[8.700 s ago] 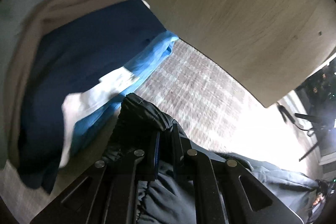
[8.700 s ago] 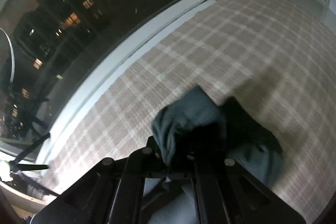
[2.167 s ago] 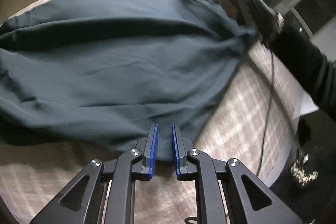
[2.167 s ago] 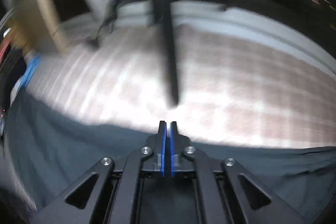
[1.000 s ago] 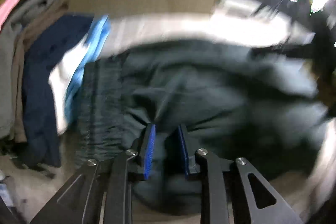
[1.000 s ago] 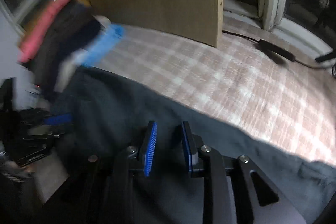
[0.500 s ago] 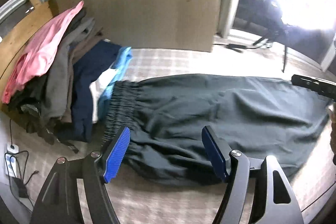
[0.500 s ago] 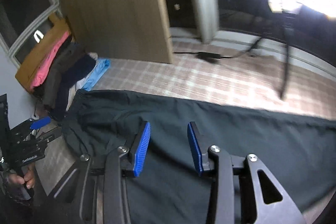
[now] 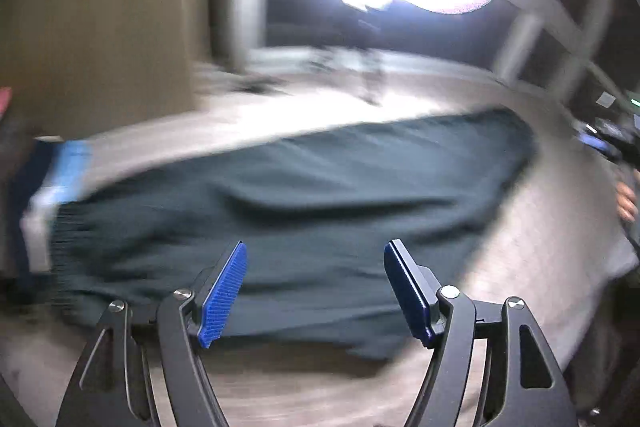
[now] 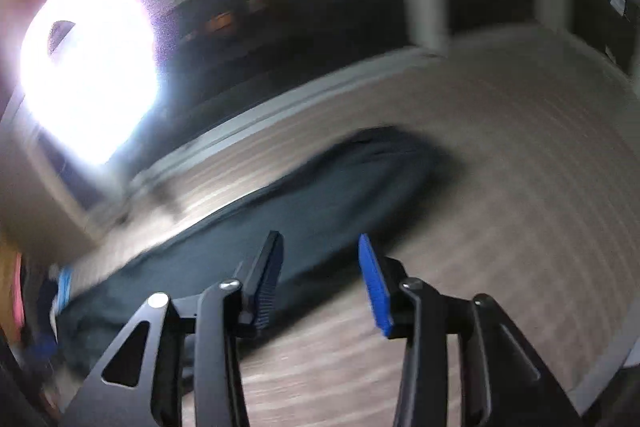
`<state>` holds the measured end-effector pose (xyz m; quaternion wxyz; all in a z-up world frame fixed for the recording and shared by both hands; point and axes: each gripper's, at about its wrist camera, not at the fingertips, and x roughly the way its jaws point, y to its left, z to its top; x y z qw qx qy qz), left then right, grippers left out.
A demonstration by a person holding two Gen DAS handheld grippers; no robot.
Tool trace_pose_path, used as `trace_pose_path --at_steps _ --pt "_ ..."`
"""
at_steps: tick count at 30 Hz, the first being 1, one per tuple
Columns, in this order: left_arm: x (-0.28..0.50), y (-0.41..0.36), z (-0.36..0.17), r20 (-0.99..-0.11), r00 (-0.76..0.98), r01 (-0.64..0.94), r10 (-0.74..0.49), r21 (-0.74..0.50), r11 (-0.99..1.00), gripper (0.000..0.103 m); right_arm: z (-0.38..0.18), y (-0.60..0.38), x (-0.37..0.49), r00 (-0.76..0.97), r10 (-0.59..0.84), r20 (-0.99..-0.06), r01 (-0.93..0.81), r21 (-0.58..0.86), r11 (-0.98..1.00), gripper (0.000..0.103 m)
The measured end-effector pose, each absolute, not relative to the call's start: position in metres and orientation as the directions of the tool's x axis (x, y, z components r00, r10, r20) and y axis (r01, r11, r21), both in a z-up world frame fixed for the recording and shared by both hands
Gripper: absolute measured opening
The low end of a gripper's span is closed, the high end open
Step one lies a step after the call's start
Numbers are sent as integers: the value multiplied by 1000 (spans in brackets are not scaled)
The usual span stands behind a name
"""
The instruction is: Fold clothes
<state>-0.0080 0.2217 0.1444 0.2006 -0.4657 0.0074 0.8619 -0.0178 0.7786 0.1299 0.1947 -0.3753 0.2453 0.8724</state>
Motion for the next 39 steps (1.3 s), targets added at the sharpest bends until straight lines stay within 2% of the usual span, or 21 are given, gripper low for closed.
trace_pose_path --at_steps 3,6,8,14,19,21,26,30,31,34,35,36,37,38,39 --pt "1 286 117 -835 -389 -487 388 -171 -857 65 104 842 -7 -636 150 -757 -585 347 -733 47" --pt "14 320 97 -871 -382 -559 308 -48 -828 65 65 883 -15 -655 63 -753 -588 455 -668 48" --pt "20 326 89 -883 -375 -578 284 -17 -816 65 38 897 -32 -668 -9 -744 -569 518 -638 48" --pt "19 326 62 -930 -308 -544 201 -1 -839 65 -9 914 -78 -667 -90 -739 -542 565 -622 48" --pt "18 324 48 -952 -257 -523 168 -9 -852 61 -36 924 -101 -674 -129 -727 -545 608 -577 49" --pt "18 321 45 -957 -240 -509 161 -18 -861 61 -36 925 -105 -691 -124 -712 -532 617 -580 53" --pt "16 321 48 -961 -234 -503 149 -11 -864 60 -39 928 -114 -725 -123 -678 -513 650 -562 53" --pt "18 317 52 -960 -237 -494 151 -15 -870 58 -36 923 -120 -718 -72 -693 -526 607 -595 54" --pt "18 316 52 -960 -237 -490 153 -18 -871 58 -36 922 -121 -716 -59 -696 -530 596 -603 55" --pt "19 312 55 -959 -237 -480 157 -25 -877 58 -33 918 -126 -710 -20 -704 -540 563 -626 74" --pt "19 310 55 -959 -237 -477 158 -27 -879 58 -32 916 -127 -708 -7 -706 -544 551 -633 74" --pt "19 309 56 -958 -237 -473 159 -29 -880 58 -32 914 -130 -702 6 -712 -546 533 -646 72" --pt "19 307 57 -958 -237 -470 161 -32 -882 58 -32 911 -133 -699 5 -715 -543 526 -655 54" --pt "20 306 58 -958 -237 -466 162 -34 -884 58 -35 911 -133 -707 -15 -708 -534 547 -645 16" --pt "20 305 59 -957 -238 -464 164 -36 -885 58 -37 912 -133 -714 -35 -699 -524 568 -635 4"
